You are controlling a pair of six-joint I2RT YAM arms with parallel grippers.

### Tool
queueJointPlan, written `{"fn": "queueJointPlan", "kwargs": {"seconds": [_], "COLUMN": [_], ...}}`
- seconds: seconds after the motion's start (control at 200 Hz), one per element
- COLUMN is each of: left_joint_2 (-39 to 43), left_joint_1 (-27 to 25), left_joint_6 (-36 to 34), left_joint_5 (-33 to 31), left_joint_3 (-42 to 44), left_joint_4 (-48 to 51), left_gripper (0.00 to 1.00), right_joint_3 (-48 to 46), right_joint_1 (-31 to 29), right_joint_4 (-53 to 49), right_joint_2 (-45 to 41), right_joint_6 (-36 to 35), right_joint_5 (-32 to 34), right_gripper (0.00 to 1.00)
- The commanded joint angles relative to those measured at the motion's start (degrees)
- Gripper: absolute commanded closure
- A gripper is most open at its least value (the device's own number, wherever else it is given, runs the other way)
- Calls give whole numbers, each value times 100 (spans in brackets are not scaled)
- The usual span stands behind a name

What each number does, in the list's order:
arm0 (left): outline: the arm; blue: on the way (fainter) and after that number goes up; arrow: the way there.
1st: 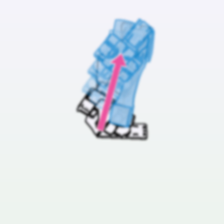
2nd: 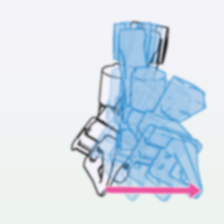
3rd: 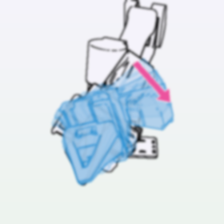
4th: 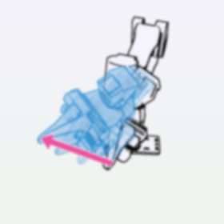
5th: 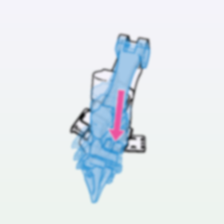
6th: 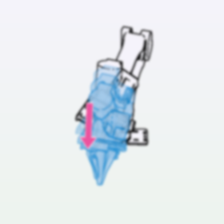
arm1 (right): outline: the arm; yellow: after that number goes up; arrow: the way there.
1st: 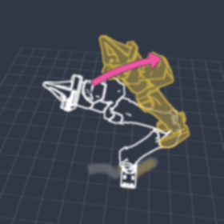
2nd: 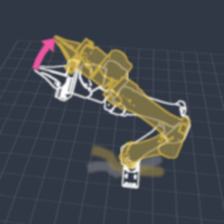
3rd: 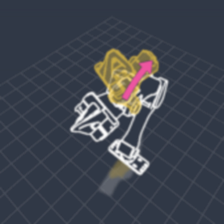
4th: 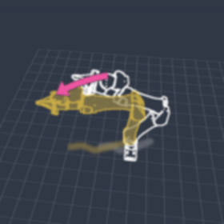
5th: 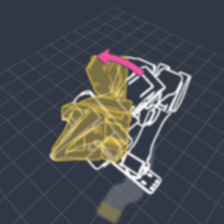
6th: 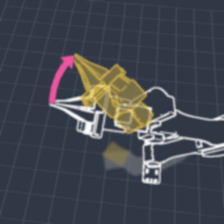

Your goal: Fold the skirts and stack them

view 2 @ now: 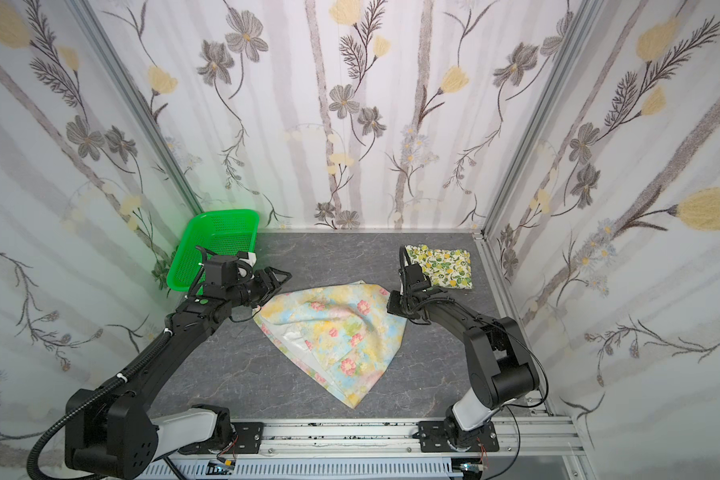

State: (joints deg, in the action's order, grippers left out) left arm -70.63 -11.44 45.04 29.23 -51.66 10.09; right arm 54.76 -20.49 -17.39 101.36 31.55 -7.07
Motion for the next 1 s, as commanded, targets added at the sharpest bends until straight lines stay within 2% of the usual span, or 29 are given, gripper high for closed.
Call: {"fn": "queueJointPlan", "kwargs": {"seconds": [0.0, 0.075, 0.175, 0.29, 0.38, 0.6, 0.794, 0.994], "left_joint_2": [57, -54, -564, -1224, -1757, -2899, -4202, -5494], "left_joint_1": [-25, -83, -531, -1191, -1502, -1598, -1564, -1545], "left_joint_6": [-321, -439, -449, -388, -373, -590, -1053, -1330], "left_joint_5": [-378, -280, -309, -710, -889, -1306, -1316, -1089], "left_joint_3": [-211, -321, -323, -338, -438, -808, -1847, -3201], "left_joint_4": [276, 396, 415, 406, 398, 393, 398, 389], "left_gripper": [34, 37, 47, 54, 61, 68, 71, 76], "right_joint_3": [-19, -110, -250, -337, -463, -892, -1377, -1309], "right_joint_1": [15, -12, -29, -77, -126, -470, -1221, -2098], "right_joint_4": [262, 310, 461, 511, 603, 677, 850, 783], "right_joint_2": [149, 156, 217, 296, 327, 193, 122, -95], "right_joint_6": [177, 236, 351, 439, 513, 717, 1147, 1690], "right_joint_5": [249, 311, 188, 230, 246, 395, 477, 220], "right_gripper": [66, 76, 87, 93, 97, 99, 100, 100]}}
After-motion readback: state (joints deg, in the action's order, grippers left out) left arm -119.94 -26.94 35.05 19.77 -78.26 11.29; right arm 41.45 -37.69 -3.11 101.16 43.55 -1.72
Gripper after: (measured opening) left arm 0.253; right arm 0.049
